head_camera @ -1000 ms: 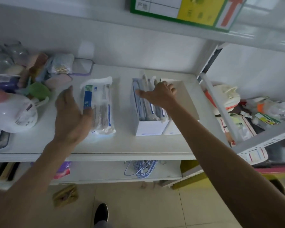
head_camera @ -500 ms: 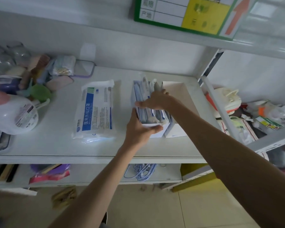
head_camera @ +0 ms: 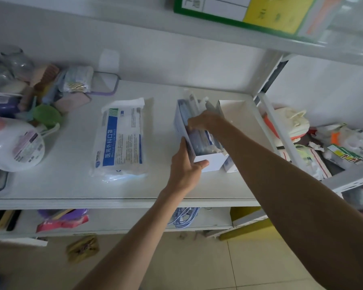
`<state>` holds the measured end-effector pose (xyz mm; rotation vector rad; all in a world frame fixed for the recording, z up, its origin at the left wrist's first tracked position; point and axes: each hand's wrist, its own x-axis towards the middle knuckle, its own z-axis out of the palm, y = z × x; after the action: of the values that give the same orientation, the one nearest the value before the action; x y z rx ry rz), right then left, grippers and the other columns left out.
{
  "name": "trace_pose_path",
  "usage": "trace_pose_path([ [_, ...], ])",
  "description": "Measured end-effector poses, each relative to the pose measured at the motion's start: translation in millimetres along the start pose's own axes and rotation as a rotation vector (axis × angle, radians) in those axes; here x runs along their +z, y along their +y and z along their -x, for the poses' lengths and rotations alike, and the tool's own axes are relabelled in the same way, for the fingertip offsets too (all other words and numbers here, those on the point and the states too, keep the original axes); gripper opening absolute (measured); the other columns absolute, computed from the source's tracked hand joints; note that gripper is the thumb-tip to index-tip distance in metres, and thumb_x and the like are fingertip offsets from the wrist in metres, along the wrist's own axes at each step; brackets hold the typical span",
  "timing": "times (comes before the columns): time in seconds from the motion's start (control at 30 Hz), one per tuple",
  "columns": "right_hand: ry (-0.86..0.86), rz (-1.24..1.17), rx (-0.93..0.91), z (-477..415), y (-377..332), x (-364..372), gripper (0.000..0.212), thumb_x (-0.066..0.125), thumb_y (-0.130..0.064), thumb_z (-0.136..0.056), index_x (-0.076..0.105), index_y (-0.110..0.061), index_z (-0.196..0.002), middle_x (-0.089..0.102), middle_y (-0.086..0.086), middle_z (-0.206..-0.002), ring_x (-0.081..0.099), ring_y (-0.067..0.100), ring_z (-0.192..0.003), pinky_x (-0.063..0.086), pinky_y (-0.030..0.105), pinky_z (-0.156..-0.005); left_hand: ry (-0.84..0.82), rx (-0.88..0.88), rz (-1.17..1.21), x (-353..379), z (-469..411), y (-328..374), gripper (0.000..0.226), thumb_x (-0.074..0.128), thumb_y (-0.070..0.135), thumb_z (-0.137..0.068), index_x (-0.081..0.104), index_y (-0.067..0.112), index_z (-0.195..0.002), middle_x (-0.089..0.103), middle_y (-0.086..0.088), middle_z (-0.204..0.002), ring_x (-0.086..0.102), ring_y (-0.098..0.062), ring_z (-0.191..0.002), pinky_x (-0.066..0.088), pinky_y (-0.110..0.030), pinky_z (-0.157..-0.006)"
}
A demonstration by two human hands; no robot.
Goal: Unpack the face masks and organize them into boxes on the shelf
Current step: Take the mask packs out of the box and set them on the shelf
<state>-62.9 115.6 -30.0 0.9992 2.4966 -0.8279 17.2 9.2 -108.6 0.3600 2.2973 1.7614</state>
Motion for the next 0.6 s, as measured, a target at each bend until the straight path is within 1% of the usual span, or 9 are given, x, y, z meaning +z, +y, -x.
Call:
trace_pose_path([
  [0.03,0.064,0.019,-0.024,-3,2,4,0.064,0.062,-0.040,-0.068,0.053,-0.003,-0.119,0.062,0.011,-0.113,0.060,0.029,-0.109,0.050,0.035,-0.091,-0.005,0.001,-0.012,1,-1,1,0.073,0.078,0.014,-0.074,0.042,0.020,-0.137,0.063,0.004,-0.118,0.060,-0.013,-0.103,0.034,0.006,-0.069],
  [0.1,0.178,0.045,-0.053,-3,7,13,0.079,0.064,-0.044,-0.065,0.046,-0.001,-0.130,0.058,0.011,-0.123,0.058,0.031,-0.114,0.050,0.040,-0.094,-0.004,0.004,-0.030,4,0,2,0.072,0.076,0.012,-0.077,0.039,0.020,-0.138,0.059,0.005,-0.122,0.057,-0.014,-0.110,0.033,0.001,-0.075],
  [0.2,0.270,0.051,-0.096,-7,14,10,0.076,0.070,-0.044,-0.066,0.049,-0.006,-0.129,0.059,0.010,-0.124,0.057,0.031,-0.115,0.051,0.038,-0.093,0.009,0.029,-0.073,11,-2,2,0.071,0.073,0.008,-0.079,0.037,0.017,-0.139,0.057,0.001,-0.129,0.054,-0.017,-0.117,0.030,-0.005,-0.082],
  [0.3,0.289,-0.025,-0.120,-5,16,-7,0.078,0.078,-0.038,-0.061,0.049,-0.008,-0.127,0.058,0.009,-0.117,0.057,0.029,-0.113,0.052,0.030,-0.080,0.017,0.037,-0.141,17,-2,0,0.066,0.069,0.006,-0.081,0.038,0.013,-0.138,0.057,-0.006,-0.130,0.055,-0.023,-0.115,0.037,-0.014,-0.088],
  [0.37,0.276,-0.089,-0.114,1,16,-17,0.078,0.080,-0.037,-0.060,0.049,-0.006,-0.124,0.054,0.008,-0.104,0.059,0.028,-0.107,0.052,0.030,-0.071,0.038,0.095,-0.184,19,0,-3,0.066,0.066,0.002,-0.080,0.036,0.010,-0.139,0.056,-0.009,-0.130,0.056,-0.029,-0.111,0.045,-0.030,-0.096],
  [0.4,0.272,-0.130,-0.108,3,17,-22,0.075,0.081,-0.036,-0.059,0.051,-0.006,-0.121,0.053,0.007,-0.100,0.060,0.029,-0.102,0.052,0.030,-0.065,0.052,0.125,-0.203,20,1,-4,0.066,0.064,0.001,-0.081,0.035,0.009,-0.139,0.055,-0.010,-0.129,0.056,-0.030,-0.108,0.048,-0.038,-0.093],
  [0.43,0.267,-0.164,-0.107,6,18,-25,0.073,0.081,-0.036,-0.057,0.052,-0.006,-0.118,0.054,0.007,-0.098,0.061,0.029,-0.096,0.052,0.029,-0.057,0.064,0.148,-0.221,20,3,-4,0.066,0.063,-0.001,-0.082,0.034,0.008,-0.141,0.055,-0.012,-0.129,0.055,-0.029,-0.106,0.049,-0.040,-0.090],
  [0.5,0.248,-0.212,-0.101,10,21,-30,0.068,0.081,-0.036,-0.055,0.052,-0.008,-0.110,0.058,0.008,-0.099,0.062,0.029,-0.089,0.048,0.026,-0.048,0.071,0.173,-0.251,19,6,-2,0.068,0.060,-0.001,-0.085,0.029,0.006,-0.145,0.054,-0.014,-0.131,0.053,-0.030,-0.109,0.048,-0.036,-0.090],
  [0.6,0.275,-0.229,-0.088,12,23,-34,0.066,0.081,-0.036,-0.052,0.054,-0.009,-0.105,0.060,0.008,-0.099,0.063,0.028,-0.090,0.052,0.029,-0.055,0.047,0.150,-0.253,18,5,-2,0.070,0.060,0.003,-0.088,0.025,0.007,-0.148,0.056,-0.016,-0.130,0.053,-0.030,-0.113,0.044,-0.032,-0.091],
])
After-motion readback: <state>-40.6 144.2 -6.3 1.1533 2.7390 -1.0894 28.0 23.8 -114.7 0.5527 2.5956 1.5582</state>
